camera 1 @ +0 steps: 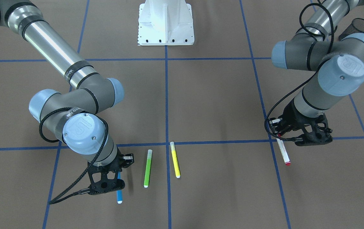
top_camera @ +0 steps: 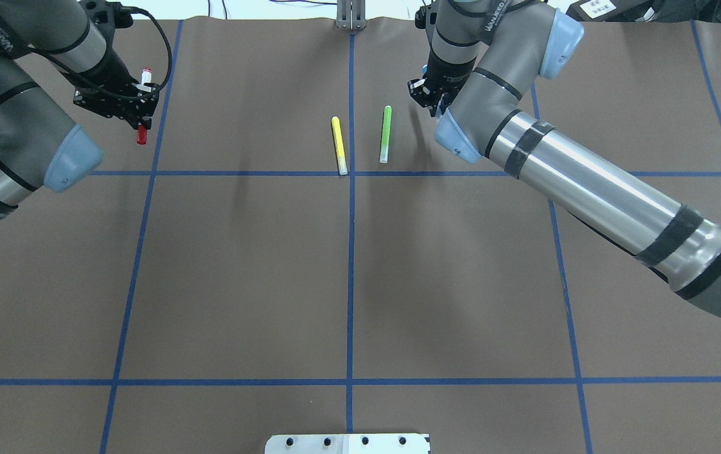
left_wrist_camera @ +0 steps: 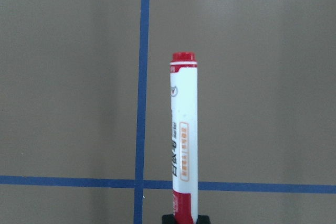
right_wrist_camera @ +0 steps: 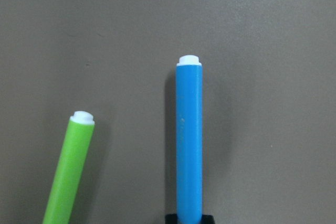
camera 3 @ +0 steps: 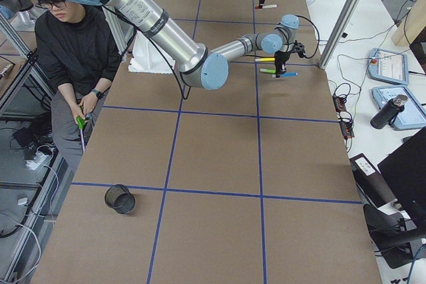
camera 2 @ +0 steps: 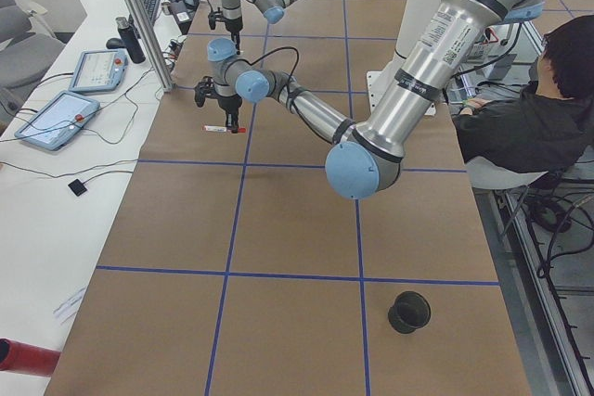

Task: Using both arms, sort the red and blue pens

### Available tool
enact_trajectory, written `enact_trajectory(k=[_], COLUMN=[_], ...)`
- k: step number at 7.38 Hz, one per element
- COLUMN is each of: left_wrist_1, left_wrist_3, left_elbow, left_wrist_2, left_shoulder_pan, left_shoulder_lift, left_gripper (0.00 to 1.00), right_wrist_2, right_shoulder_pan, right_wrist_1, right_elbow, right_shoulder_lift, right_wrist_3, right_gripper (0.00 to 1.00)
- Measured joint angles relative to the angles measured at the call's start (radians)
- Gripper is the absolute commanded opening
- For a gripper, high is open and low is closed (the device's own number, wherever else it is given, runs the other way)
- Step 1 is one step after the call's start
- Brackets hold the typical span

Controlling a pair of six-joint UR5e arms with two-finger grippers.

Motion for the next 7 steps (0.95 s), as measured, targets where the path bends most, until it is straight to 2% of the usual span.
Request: enact_trajectory(k=[2, 4, 7], left_wrist_1=[0.004, 0.008, 0.016], left_wrist_3=[0.008, 0.031, 0.198], left_elbow=[-0.007, -0.059, -0.201], left_wrist_2=[0.000, -0.001, -0.046], left_shoulder_pan=[-0.015, -0.022, -0.109], left_shoulder_lift=[0.004, 0.055, 0.251], left_gripper=[0.00, 0.00, 0.00], right_wrist_2=[0.002, 0.002, 0.038], right_shoulder_pan=[0.045, 0.125, 0.232], right_wrist_1=[-0.140, -0.334, -0.498], right_elbow=[0.231, 0.449, 0.751], right_shoulder_lift=[-0.160, -0.328, -0.612], right_wrist_3=[-0.087, -0.280, -0.453], right_gripper=[0.00, 0.00, 0.00])
